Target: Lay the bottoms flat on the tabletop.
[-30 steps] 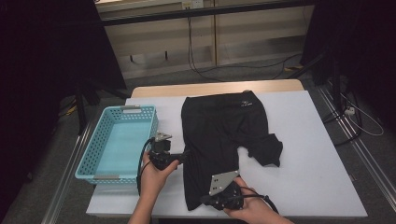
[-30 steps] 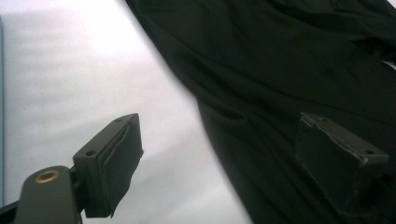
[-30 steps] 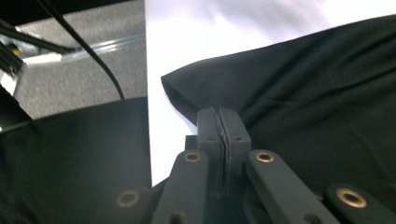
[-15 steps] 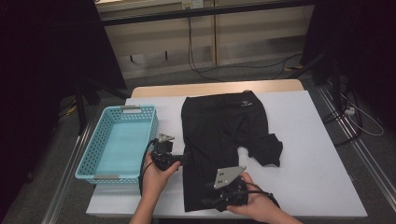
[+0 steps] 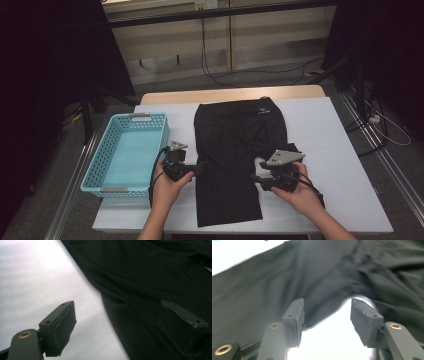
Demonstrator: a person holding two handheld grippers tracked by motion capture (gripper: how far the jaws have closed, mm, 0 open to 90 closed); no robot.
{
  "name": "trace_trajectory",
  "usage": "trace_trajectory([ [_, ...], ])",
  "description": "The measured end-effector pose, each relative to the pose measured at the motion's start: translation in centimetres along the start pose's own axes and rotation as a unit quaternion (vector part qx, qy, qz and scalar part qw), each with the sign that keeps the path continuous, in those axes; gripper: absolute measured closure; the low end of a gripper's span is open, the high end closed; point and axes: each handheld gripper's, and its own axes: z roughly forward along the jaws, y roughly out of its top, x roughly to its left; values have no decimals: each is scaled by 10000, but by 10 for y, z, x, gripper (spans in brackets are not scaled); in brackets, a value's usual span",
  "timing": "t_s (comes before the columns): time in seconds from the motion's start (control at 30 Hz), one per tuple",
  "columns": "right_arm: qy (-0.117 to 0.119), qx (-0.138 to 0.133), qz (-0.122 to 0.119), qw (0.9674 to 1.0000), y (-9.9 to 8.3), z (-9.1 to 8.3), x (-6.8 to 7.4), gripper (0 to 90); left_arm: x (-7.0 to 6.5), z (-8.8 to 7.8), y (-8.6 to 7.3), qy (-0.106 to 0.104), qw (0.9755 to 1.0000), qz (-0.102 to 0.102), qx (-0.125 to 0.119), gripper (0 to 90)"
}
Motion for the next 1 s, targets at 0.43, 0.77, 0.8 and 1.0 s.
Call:
trace_trajectory([
  [0.43, -884, 428, 142, 9951, -9, 9, -26, 574, -1, 1, 0, -34, 10000, 32, 38, 154],
  [0.77, -911, 248, 383, 9948, -11, 12, -33, 854, -1, 2, -1, -36, 10000, 25, 37, 154],
  [0.8, -846, 223, 496, 9949, -12, 11, -36, 866, -1, 2, -1, -30, 10000, 28, 48, 154],
  [1.0, -642, 143, 463, 9968, -9, 0, -34, 886, 0, 1, 0, -44, 10000, 14, 22, 154],
])
